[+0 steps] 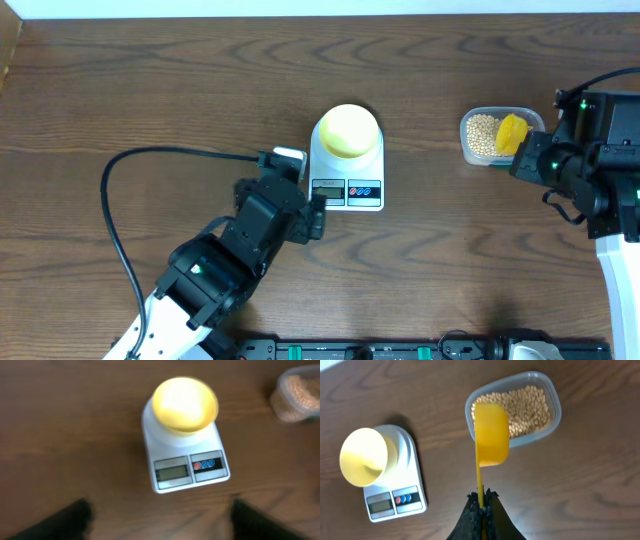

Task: Scoop item into bowl and weigh 50g on scale
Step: 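Lift the left gripper back from the scale toward the left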

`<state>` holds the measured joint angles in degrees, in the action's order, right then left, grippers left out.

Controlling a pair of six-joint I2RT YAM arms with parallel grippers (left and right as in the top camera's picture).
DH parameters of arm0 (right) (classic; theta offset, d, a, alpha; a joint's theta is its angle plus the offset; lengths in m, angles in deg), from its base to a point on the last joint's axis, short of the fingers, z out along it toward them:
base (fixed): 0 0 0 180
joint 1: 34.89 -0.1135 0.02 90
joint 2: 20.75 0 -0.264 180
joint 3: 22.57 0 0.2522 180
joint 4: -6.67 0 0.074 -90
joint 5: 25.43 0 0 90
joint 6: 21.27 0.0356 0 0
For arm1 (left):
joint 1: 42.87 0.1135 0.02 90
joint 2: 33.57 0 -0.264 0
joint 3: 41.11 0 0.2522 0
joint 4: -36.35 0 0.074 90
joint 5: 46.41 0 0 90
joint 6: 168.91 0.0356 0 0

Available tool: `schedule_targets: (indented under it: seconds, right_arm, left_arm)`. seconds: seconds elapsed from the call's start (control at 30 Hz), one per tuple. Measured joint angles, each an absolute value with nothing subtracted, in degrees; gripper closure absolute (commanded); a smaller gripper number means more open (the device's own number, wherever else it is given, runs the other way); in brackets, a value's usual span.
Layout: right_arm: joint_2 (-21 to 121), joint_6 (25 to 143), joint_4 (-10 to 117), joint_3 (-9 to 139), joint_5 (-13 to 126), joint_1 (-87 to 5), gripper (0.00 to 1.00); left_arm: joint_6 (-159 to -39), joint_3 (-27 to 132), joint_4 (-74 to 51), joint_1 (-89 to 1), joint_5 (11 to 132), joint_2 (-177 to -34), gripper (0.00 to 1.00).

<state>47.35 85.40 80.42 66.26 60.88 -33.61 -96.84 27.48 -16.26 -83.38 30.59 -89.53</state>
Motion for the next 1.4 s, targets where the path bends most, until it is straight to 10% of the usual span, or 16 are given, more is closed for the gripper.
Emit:
schedule_targets:
  seconds: [1.4]
  right_arm:
    - [47.3, 84.3, 80.4, 66.3, 66.9, -33.6, 0.99]
  left_arm:
    - [-109.1, 27.5, -20.7, -61.8, 25.3, -97.3, 0.01]
